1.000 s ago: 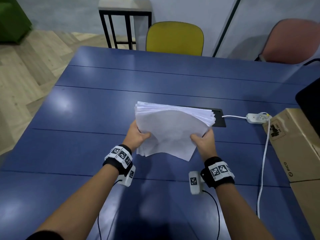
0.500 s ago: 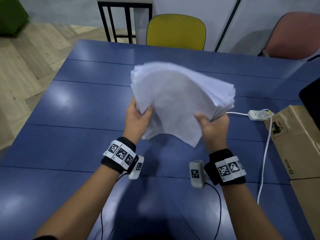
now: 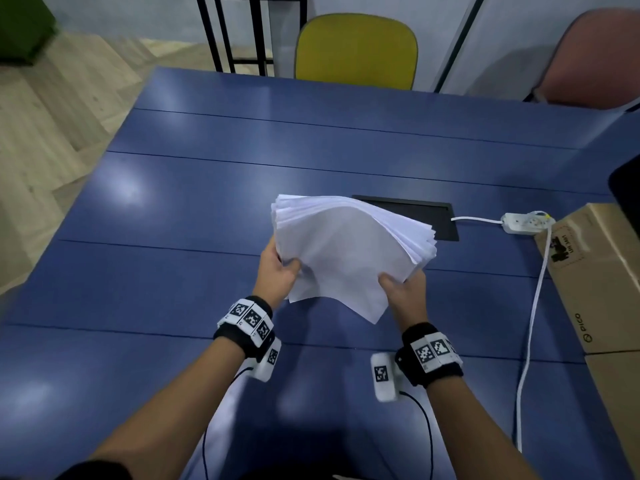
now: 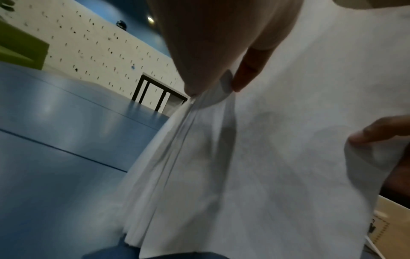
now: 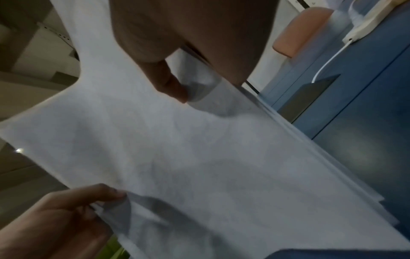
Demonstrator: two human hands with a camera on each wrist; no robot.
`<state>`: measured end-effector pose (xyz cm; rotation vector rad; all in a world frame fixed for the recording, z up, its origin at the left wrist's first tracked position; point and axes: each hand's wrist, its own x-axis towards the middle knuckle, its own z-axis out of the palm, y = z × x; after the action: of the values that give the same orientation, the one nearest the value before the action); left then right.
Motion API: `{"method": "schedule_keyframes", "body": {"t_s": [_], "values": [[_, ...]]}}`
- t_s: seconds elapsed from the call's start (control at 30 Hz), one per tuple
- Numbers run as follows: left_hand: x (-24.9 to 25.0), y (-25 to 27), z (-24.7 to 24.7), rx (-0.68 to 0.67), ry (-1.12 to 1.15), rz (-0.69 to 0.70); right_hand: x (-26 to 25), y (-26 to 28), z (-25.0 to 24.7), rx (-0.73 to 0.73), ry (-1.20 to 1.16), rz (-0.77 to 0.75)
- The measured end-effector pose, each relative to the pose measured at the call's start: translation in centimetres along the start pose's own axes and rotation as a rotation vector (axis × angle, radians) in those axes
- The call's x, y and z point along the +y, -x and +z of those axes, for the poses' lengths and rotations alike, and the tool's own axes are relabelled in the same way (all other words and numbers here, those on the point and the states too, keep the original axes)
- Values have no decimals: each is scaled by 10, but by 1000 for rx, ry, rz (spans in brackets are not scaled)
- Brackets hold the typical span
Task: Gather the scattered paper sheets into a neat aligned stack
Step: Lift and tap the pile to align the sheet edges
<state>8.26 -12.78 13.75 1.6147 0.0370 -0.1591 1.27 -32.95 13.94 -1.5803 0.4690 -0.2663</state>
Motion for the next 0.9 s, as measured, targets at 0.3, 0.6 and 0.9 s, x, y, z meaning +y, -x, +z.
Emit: {"method": "schedule_keyframes", "body": {"t_s": [0.3,0.6,0.9], "values": [[23,-17,-11,-136,54,54,-22,-14,-9,-24,-119,-48],[61,-12,21,143,102,176,-58,-15,17,123,-135,-119],[8,-5,-14,-69,1,42,-16,5,-4,-47,-42,12]]}}
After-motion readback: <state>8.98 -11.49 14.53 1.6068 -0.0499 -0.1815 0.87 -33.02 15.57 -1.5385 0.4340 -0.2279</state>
